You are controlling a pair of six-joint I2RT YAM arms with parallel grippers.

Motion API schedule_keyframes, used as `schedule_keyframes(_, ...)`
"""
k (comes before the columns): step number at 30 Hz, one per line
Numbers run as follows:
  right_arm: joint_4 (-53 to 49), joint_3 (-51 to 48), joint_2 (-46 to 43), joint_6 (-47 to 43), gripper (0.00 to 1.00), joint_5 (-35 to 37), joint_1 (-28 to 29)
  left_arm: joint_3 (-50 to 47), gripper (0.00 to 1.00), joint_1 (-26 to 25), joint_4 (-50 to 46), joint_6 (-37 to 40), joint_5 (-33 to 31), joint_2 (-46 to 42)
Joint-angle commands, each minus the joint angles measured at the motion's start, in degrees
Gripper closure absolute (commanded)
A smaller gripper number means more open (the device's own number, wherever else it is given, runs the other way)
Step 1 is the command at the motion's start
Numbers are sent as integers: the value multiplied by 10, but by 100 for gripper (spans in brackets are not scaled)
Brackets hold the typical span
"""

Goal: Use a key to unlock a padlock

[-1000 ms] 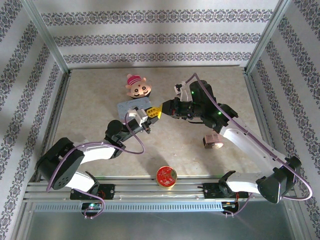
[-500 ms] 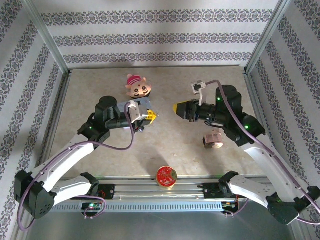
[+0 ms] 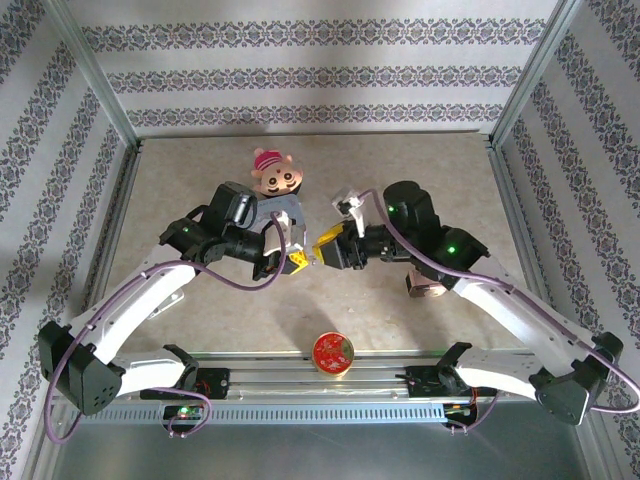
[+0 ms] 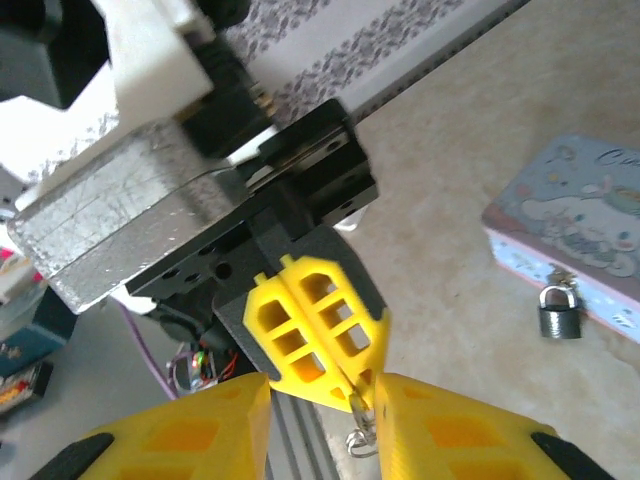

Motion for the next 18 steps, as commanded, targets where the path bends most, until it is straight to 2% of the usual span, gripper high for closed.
schedule_keyframes(1,-15,11,16,-42,67,-19,11,19,100,4,-44,27,22,4)
schedule_keyframes(18,-52,12,56,-62,74,-37,14,11,100,4,-29,20,24,-2)
